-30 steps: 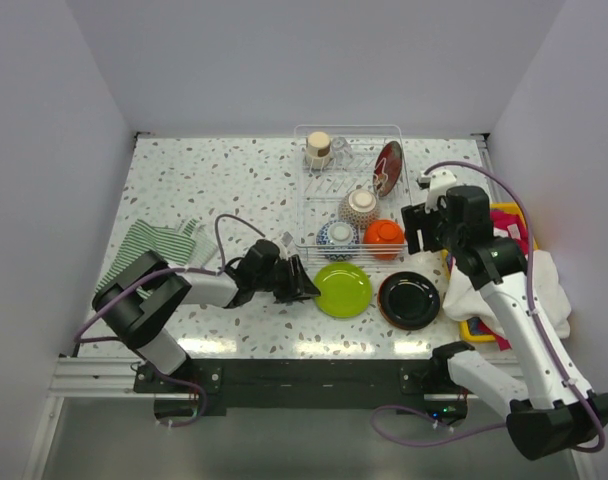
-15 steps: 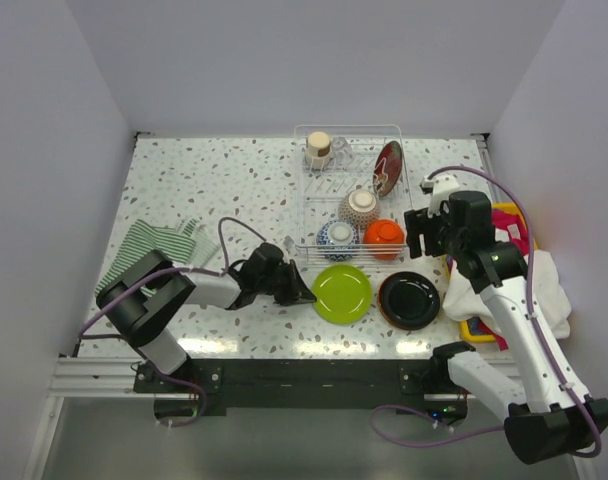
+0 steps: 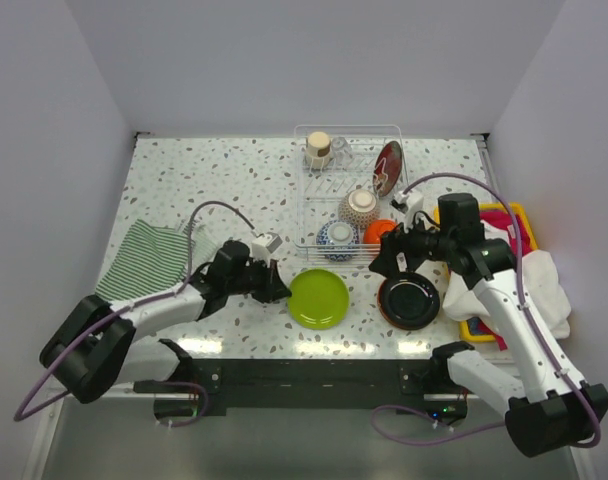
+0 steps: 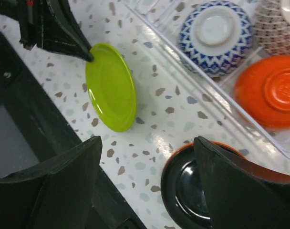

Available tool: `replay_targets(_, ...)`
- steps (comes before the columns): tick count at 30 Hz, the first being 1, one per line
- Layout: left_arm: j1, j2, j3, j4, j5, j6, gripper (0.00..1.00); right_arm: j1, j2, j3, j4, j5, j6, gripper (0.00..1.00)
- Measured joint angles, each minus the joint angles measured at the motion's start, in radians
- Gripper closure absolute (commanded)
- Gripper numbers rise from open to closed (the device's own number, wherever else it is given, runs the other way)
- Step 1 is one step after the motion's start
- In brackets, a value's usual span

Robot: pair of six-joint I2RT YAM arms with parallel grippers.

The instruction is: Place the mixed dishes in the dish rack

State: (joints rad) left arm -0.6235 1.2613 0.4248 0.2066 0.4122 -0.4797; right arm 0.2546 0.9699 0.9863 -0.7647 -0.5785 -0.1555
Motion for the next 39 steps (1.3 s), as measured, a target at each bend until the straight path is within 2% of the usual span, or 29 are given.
replay_targets(5,0.02,-0.13,0.0,-0.061,0.118,0.175,1.0,0.085,0.055,0.001,-0.003,-0.09,-0.026,0.17)
replay_targets(9,0.044,-0.168,0.004,-0.11,0.19,0.241,1.0,0.153,0.129,0.039,-0.015,-0.117,-0.048,0.17)
replay_targets(20,0.198,-0.188,0.065,-0.09,0.28,0.253,1.0,0.256,0.283,0.092,-0.007,-0.122,-0.064,0.18)
replay_targets(27,0.238,-0.192,0.097,-0.051,0.321,0.235,1.0,0.285,0.372,0.108,0.086,-0.12,0.008,0.18)
replay_targets(30,0.247,-0.193,0.097,-0.05,0.333,0.228,1.0,0.291,0.431,0.14,0.143,-0.114,0.051,0.35)
replay_targets(31,0.249,-0.193,0.097,-0.05,0.336,0.227,1.0,0.292,0.446,0.151,0.157,-0.112,0.059,0.5)
replay_targets(33,0.254,-0.193,0.097,-0.047,0.342,0.223,1.0,0.295,0.483,0.181,0.188,-0.112,0.082,0.65)
replay_targets(34,0.257,-0.193,0.097,-0.043,0.342,0.217,1.0,0.295,0.498,0.196,0.197,-0.112,0.091,0.82)
replay_targets(35,0.261,-0.193,0.097,-0.039,0.34,0.208,0.99,0.295,0.511,0.209,0.204,-0.113,0.098,0.92)
replay_targets(36,0.265,-0.193,0.097,-0.034,0.337,0.2,0.92,0.298,0.521,0.22,0.212,-0.114,0.106,1.0)
replay_targets(37,0.271,-0.193,0.097,-0.029,0.33,0.185,0.7,0.3,0.528,0.227,0.216,-0.109,0.104,1.0)
replay_targets(38,0.278,-0.193,0.097,-0.025,0.332,0.173,0.59,0.301,0.529,0.229,0.217,-0.094,0.103,1.0)
replay_targets(39,0.283,-0.193,0.097,-0.014,0.331,0.166,0.54,0.301,0.531,0.229,0.222,-0.077,0.11,1.0)
